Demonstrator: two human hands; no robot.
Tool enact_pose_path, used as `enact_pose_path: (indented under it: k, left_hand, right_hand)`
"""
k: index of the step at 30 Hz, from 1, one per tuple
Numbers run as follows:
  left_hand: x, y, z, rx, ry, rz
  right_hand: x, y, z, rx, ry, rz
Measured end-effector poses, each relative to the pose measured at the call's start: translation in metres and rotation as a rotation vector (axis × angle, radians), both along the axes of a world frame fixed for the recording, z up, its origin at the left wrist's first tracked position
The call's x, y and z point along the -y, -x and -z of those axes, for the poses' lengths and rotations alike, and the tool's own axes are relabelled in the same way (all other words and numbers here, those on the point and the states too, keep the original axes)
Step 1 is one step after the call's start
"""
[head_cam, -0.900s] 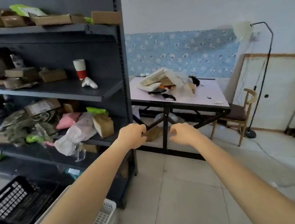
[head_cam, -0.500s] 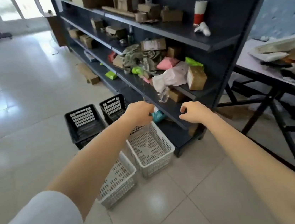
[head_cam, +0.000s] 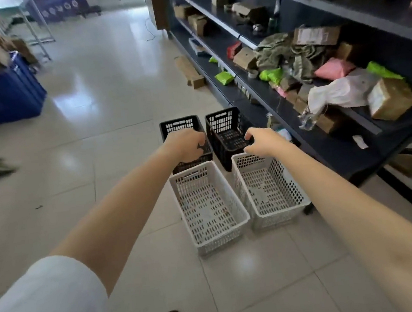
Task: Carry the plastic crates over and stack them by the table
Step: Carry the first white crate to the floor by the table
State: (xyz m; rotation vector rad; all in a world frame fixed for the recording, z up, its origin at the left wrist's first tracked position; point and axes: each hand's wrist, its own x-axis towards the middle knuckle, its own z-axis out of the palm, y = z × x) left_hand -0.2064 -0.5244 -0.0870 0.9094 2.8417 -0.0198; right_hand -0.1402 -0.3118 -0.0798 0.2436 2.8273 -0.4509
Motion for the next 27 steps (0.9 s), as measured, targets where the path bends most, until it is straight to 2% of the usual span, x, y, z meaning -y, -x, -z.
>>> enact_pose_path:
  k: [8, 13, 22, 27]
  left_hand:
    - [0.092, 0.089, 0.04, 0.064, -0.027, 0.086]
    - [0.126, 0.14, 0.08, 0.151, 0.058, 0.091]
    - [0.111, 0.273, 0.115, 0.183, 0.203, 0.211]
    - [0.076, 0.327, 0.124, 0.168, 0.191, 0.352]
  right_hand:
    - [0.088, 0.067, 0.045, 0.093, -0.022, 0.087]
    - [0.124, 0.11, 0.081, 0.177, -0.005, 0.109]
    - [0.121, 0.214, 0.128, 0.197, 0.043, 0.259]
    - [0.101, 0.244, 0.143, 0.193, 0.103, 0.406]
